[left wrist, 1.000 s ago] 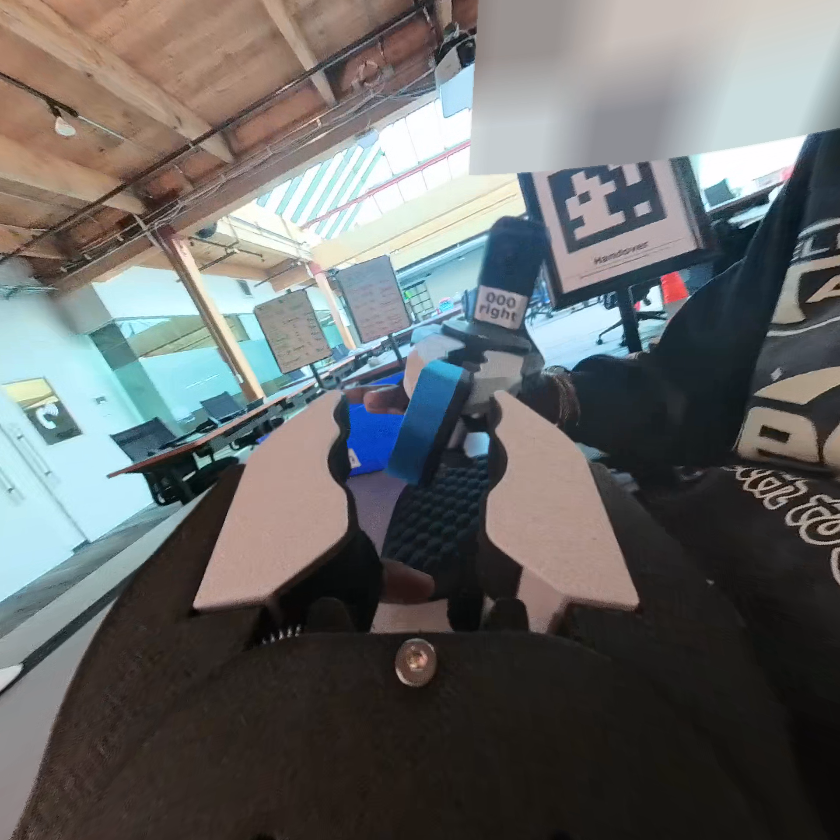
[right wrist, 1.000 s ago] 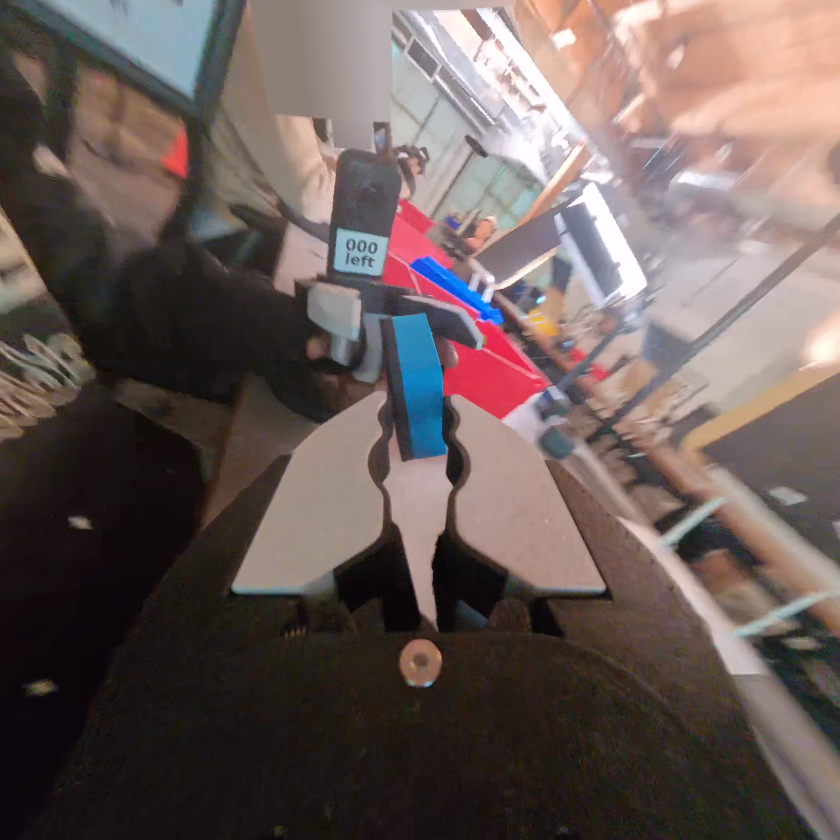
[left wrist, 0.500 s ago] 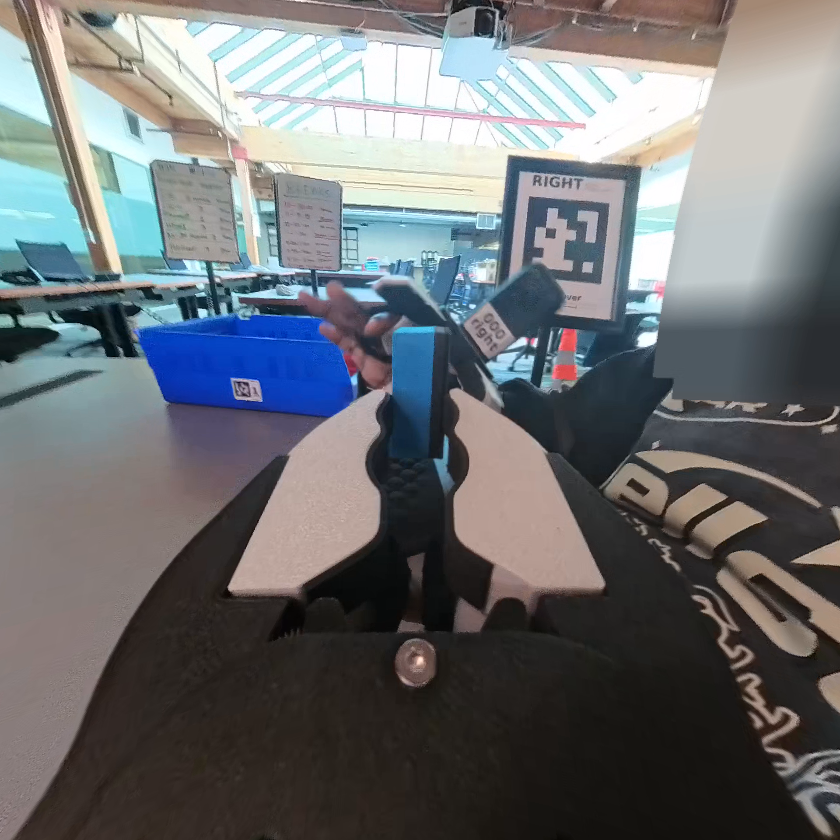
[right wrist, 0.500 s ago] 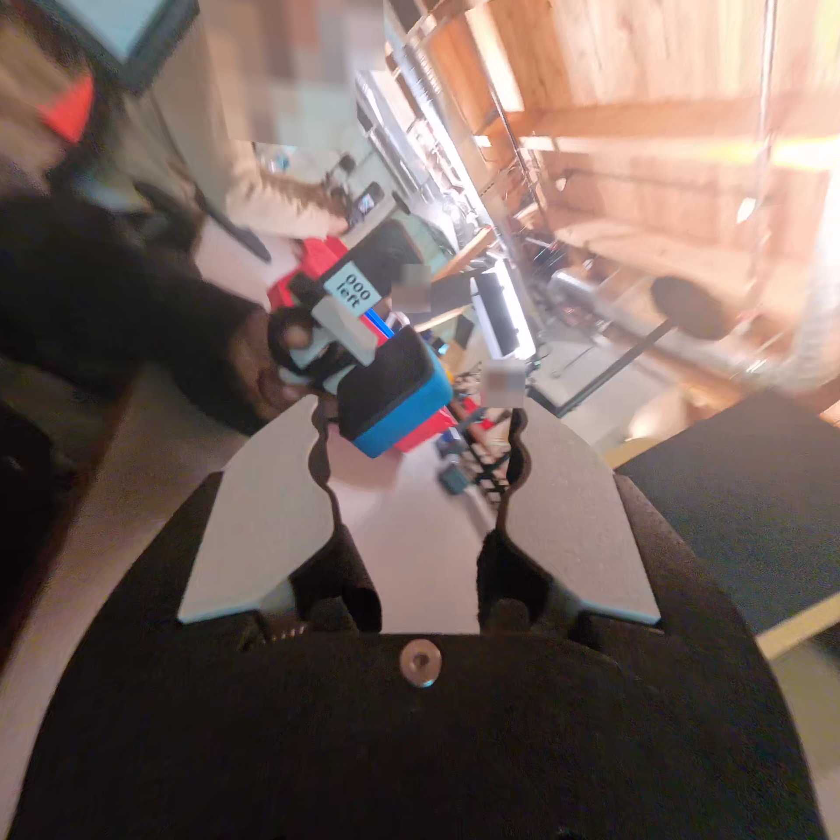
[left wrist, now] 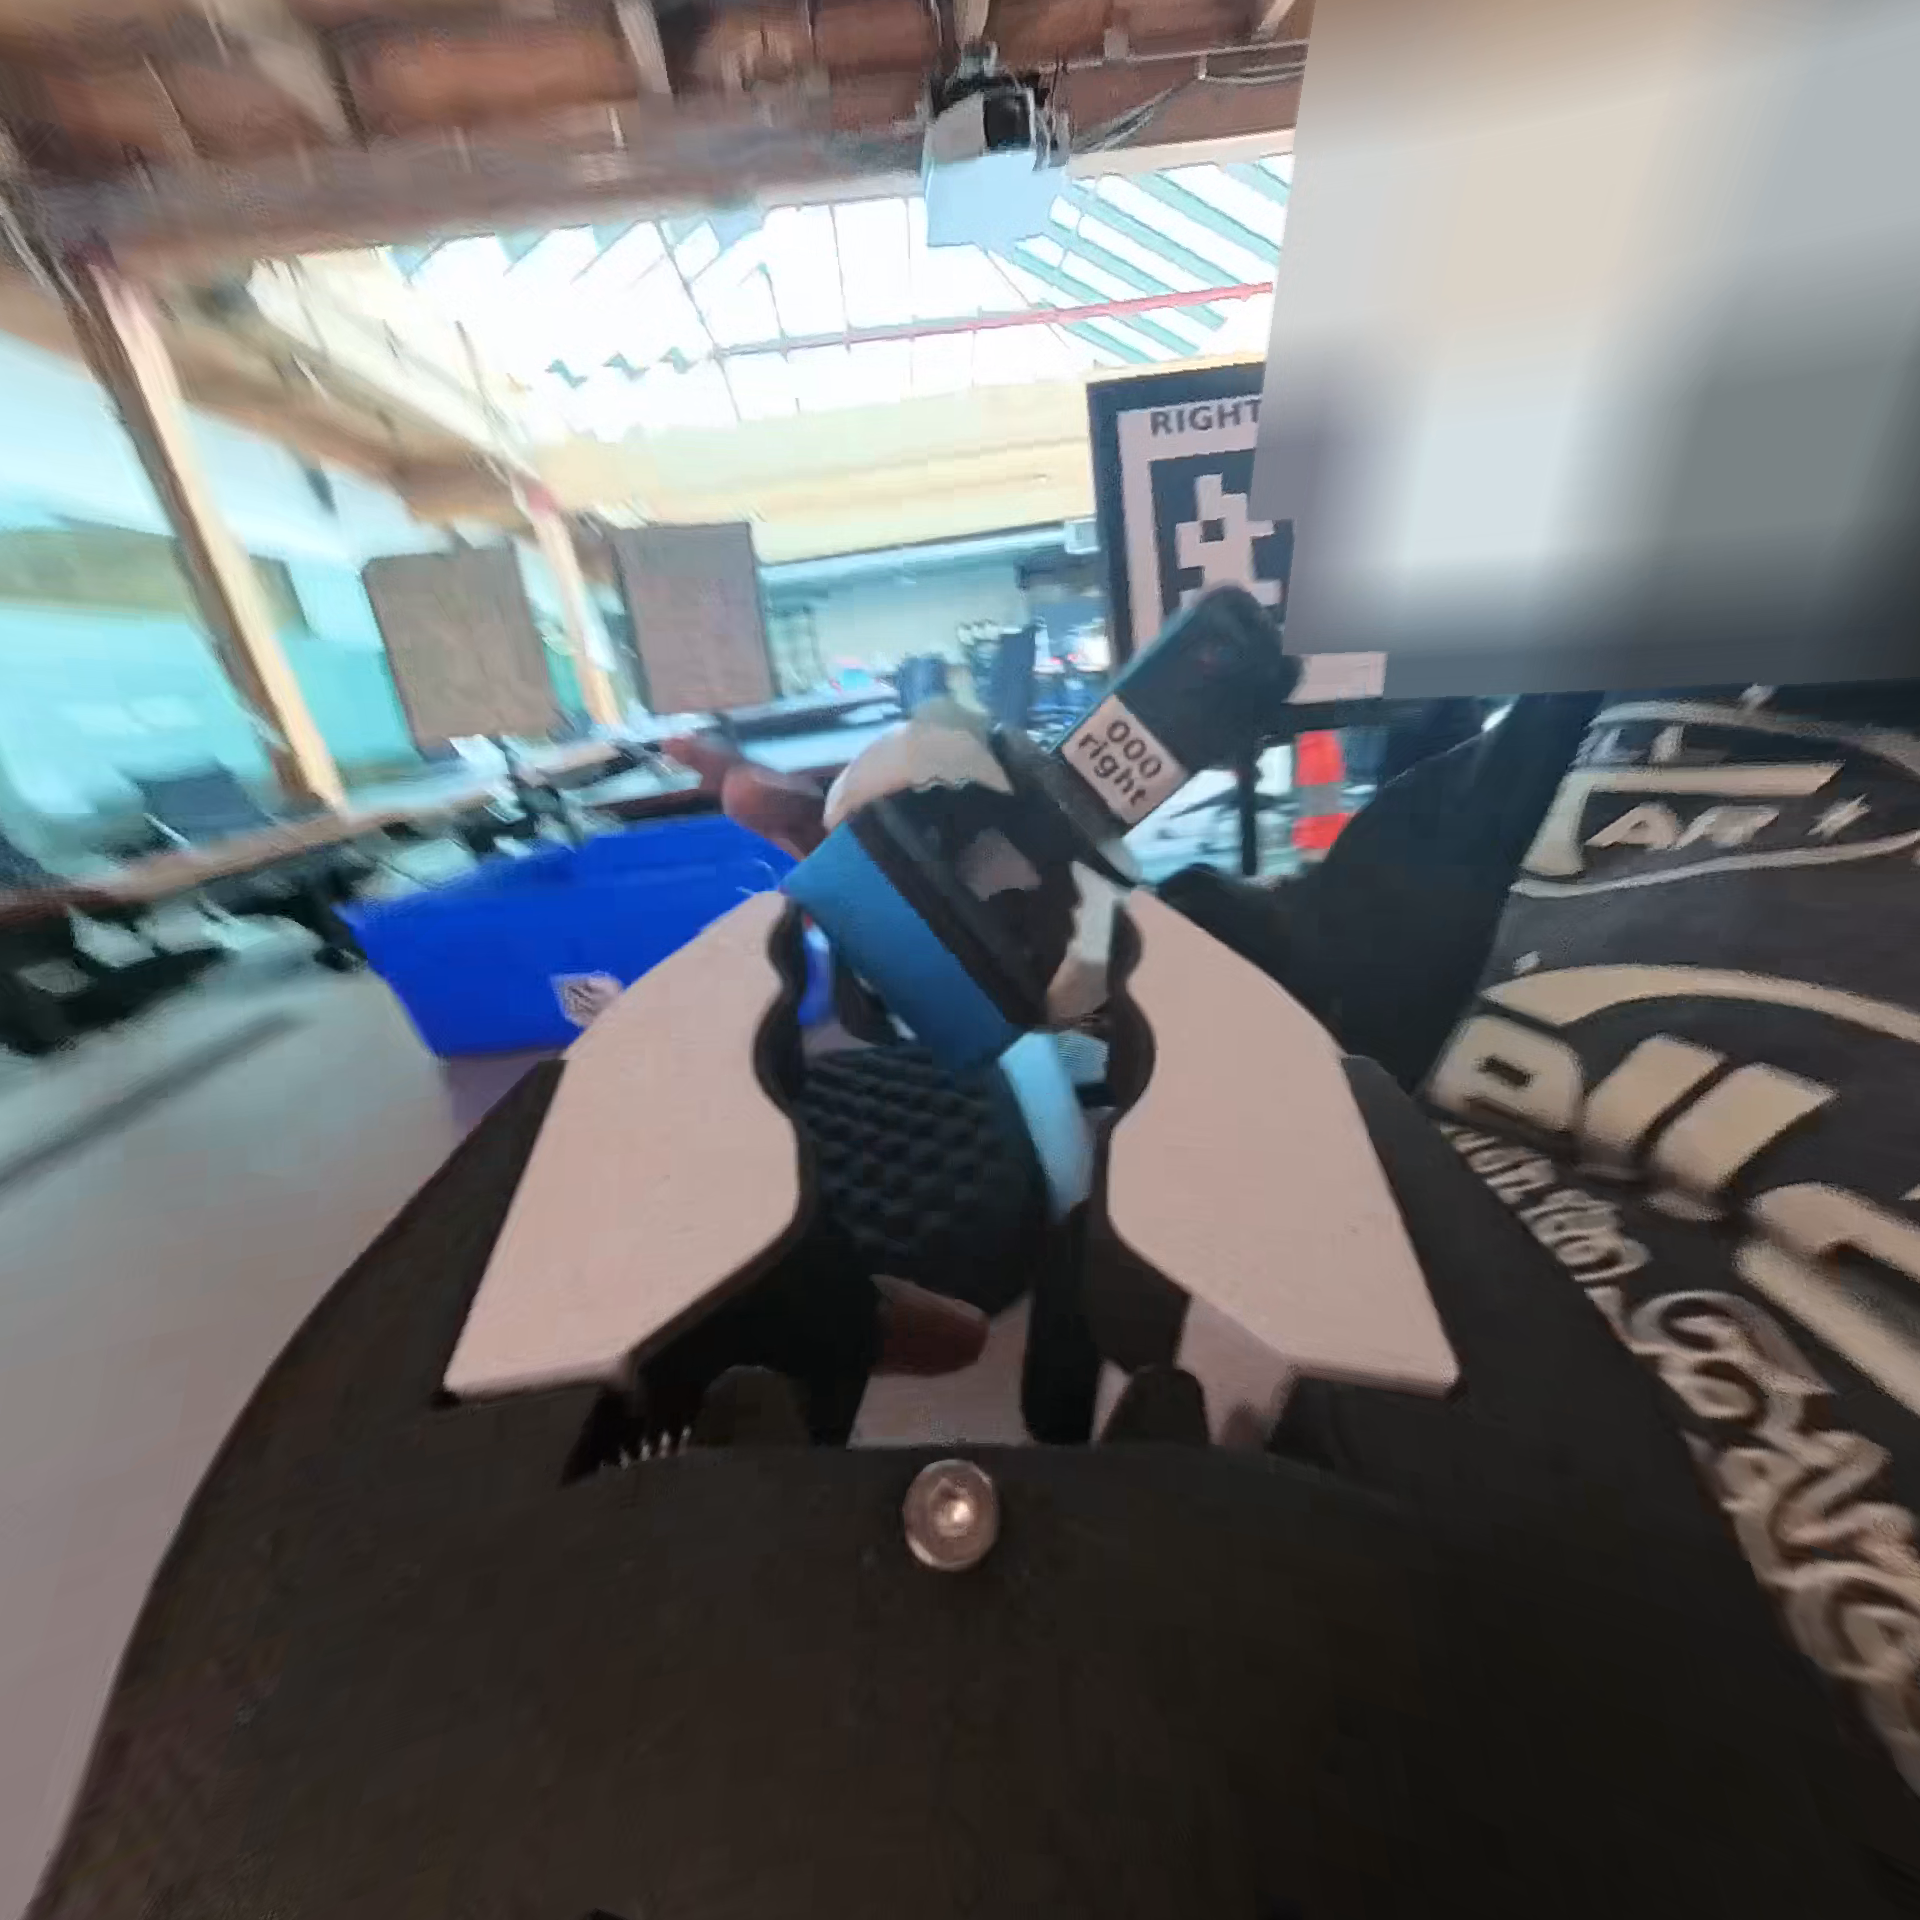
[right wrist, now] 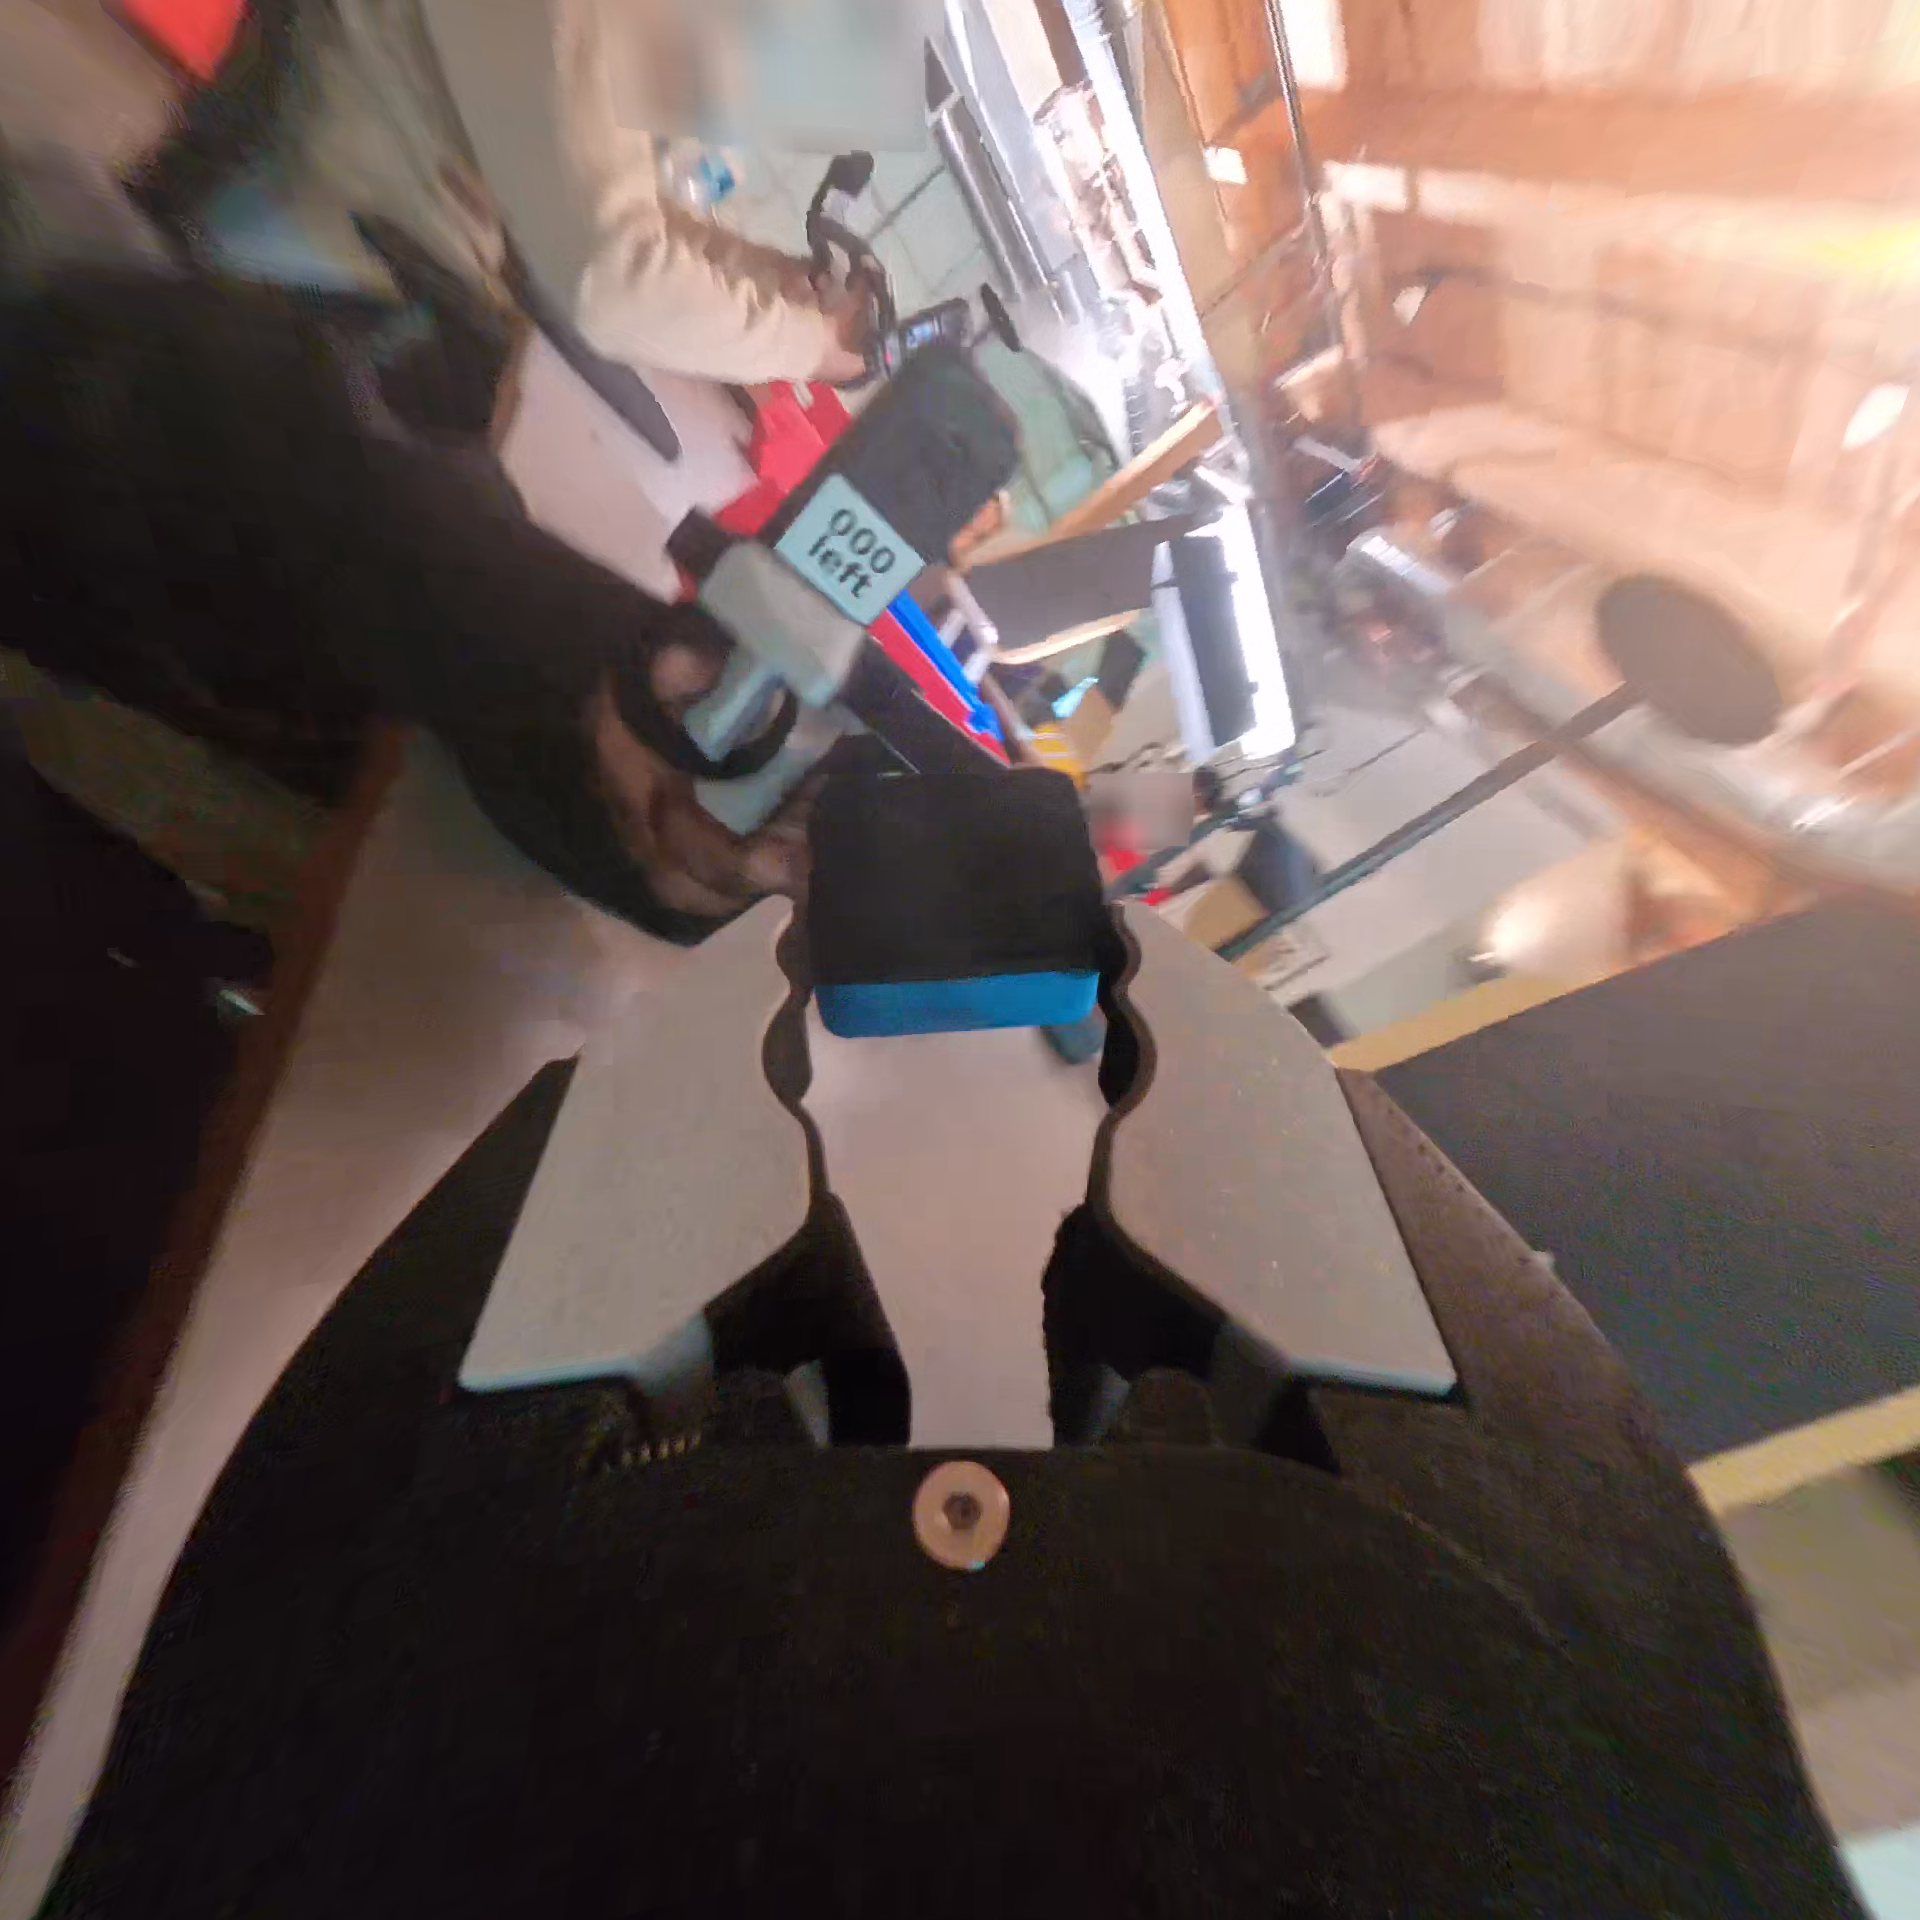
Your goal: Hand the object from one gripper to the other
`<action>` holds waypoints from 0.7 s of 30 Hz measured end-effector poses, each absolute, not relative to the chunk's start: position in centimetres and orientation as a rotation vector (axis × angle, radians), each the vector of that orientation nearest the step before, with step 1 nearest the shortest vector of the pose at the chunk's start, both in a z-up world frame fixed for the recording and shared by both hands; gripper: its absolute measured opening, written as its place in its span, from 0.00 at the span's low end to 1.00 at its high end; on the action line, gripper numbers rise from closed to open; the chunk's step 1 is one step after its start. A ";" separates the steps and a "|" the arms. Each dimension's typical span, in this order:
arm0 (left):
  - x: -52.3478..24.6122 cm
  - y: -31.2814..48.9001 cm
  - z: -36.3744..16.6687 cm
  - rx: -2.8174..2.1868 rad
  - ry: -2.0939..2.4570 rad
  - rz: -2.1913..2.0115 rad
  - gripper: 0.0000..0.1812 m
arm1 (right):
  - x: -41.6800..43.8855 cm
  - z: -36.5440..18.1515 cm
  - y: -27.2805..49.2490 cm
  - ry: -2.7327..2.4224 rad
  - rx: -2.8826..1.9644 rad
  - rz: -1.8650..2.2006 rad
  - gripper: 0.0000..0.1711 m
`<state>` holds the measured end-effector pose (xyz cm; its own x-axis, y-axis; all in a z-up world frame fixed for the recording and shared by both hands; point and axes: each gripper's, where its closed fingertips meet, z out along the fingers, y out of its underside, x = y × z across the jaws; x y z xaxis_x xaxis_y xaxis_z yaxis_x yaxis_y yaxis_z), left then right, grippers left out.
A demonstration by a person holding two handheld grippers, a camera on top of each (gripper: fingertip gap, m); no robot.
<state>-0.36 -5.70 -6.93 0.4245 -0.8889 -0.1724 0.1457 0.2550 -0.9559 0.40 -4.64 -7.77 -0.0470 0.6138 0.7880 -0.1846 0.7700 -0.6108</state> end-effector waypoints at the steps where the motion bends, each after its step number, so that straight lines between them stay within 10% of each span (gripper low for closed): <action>1: -0.3 -5.6 -6.9 -1.037 0.878 -0.729 0.34 | 0.6 -7.7 -4.8 -1.500 -0.423 0.785 0.31; 15: 0.5 -5.0 -8.4 -1.084 0.984 -0.562 0.30 | 0.6 -8.2 -5.3 -1.569 -0.630 1.111 0.31; 21: -1.0 -4.7 -7.1 -1.174 0.803 -0.846 0.30 | 0.9 -7.0 -4.6 -1.401 -0.231 0.583 0.39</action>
<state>-1.05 -4.67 -7.08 0.4612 -0.8827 -0.0902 0.1361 0.1708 -0.9759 0.88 -4.63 -7.00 0.0576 0.5122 0.8570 -0.2476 0.8389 -0.4847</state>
